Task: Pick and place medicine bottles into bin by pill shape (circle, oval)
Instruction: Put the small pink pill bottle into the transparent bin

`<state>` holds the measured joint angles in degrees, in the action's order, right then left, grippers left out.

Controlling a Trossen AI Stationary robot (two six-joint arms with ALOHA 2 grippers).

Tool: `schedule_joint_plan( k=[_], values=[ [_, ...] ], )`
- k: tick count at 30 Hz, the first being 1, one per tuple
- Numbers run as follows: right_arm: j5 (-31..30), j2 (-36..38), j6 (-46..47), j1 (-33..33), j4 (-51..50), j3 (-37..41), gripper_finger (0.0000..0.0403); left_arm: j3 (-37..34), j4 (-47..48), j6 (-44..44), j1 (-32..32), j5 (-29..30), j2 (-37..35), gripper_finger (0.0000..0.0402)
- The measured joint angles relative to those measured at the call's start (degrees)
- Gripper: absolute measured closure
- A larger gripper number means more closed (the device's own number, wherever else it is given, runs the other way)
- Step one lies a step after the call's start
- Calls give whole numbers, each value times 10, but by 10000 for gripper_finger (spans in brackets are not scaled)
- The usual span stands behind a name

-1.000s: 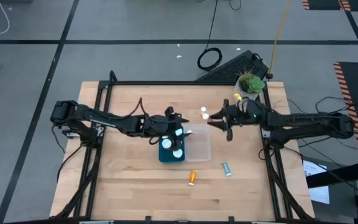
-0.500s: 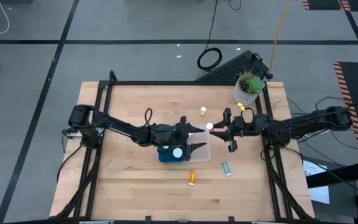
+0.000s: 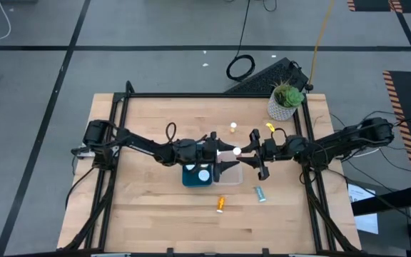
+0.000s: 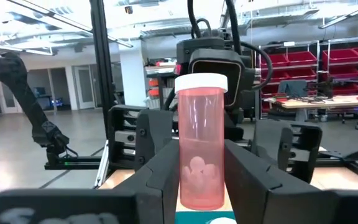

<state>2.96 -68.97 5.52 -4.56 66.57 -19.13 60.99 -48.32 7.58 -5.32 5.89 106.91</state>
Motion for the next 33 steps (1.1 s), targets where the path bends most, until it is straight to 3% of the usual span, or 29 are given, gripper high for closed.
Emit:
schedule_joint_plan(
  k=[9,18,33],
  values=[
    [0,-35,18,-1,23,-1,300,0,-3,-3,-8,-1,0,136],
    [1,-40,23,-1,18,-14,301,0,3,-18,-7,-5,-1,207],
    [1,-41,24,-1,8,-14,301,0,21,-25,-7,-14,-1,212]
  ],
)
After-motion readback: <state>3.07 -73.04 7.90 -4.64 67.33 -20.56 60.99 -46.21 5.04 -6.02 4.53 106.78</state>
